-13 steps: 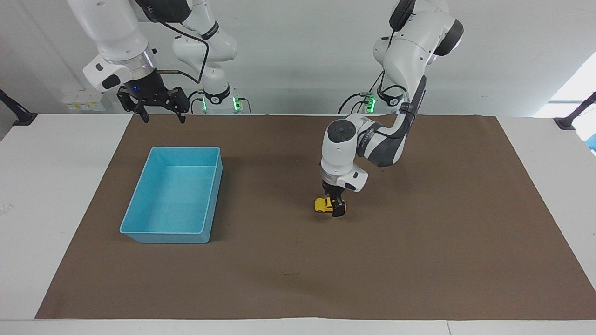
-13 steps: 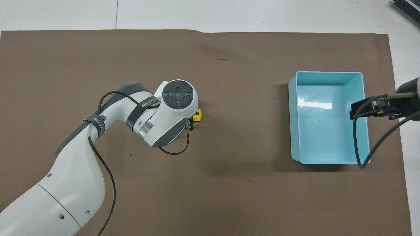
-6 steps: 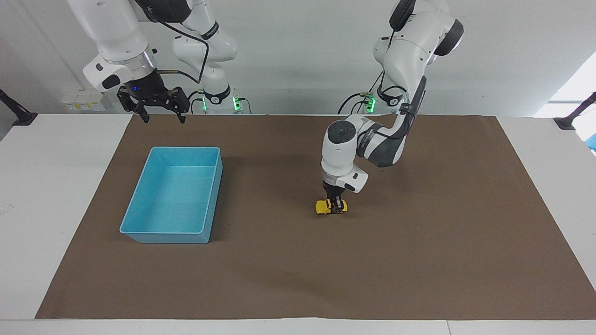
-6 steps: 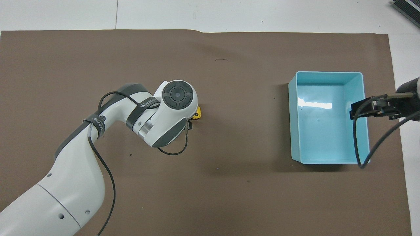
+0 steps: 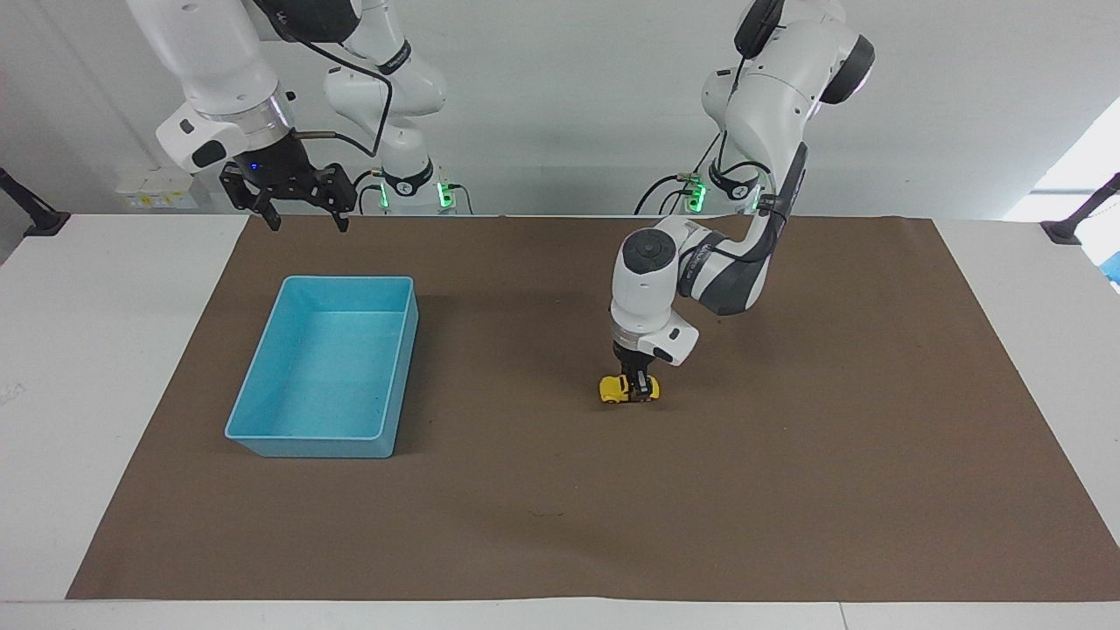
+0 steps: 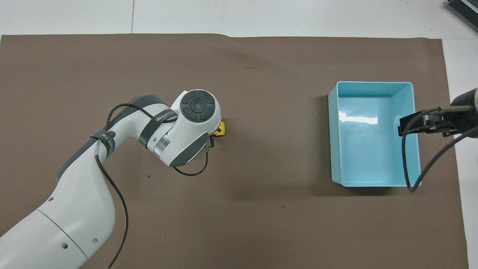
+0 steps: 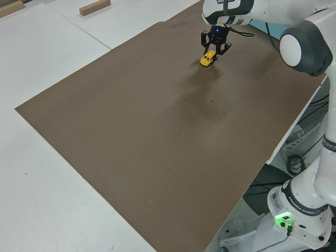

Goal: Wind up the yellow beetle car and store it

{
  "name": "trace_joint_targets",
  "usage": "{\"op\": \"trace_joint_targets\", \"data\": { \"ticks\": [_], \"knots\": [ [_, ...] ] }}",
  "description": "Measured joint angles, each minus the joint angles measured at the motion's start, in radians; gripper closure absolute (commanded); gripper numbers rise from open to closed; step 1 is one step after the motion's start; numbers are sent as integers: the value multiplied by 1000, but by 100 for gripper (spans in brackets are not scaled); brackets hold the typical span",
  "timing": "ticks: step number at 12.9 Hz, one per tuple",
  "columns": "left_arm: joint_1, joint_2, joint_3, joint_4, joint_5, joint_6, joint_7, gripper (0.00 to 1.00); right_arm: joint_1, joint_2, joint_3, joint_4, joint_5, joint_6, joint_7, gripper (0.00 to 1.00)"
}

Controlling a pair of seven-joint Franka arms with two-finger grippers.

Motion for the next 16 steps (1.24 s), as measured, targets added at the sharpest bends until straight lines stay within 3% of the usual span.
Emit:
{"op": "trace_joint_targets", "data": {
  "ticks": [9, 12, 13, 14, 16],
  "knots": [
    [38, -108, 117, -134, -16, 45, 117, 84, 0, 0, 0, 0, 0, 0, 0, 0],
    [49, -125, 144, -153, -17, 50, 155, 79, 0, 0, 0, 0, 0, 0, 0, 0],
    [52, -127, 149, -156, -17, 50, 163, 65, 0, 0, 0, 0, 0, 0, 0, 0],
    [56, -128, 149, -158, -17, 51, 166, 6, 0, 0, 0, 0, 0, 0, 0, 0],
    [56, -119, 156, -161, -9, 69, 168, 0, 0, 0, 0, 0, 0, 0, 0, 0]
  ]
}}
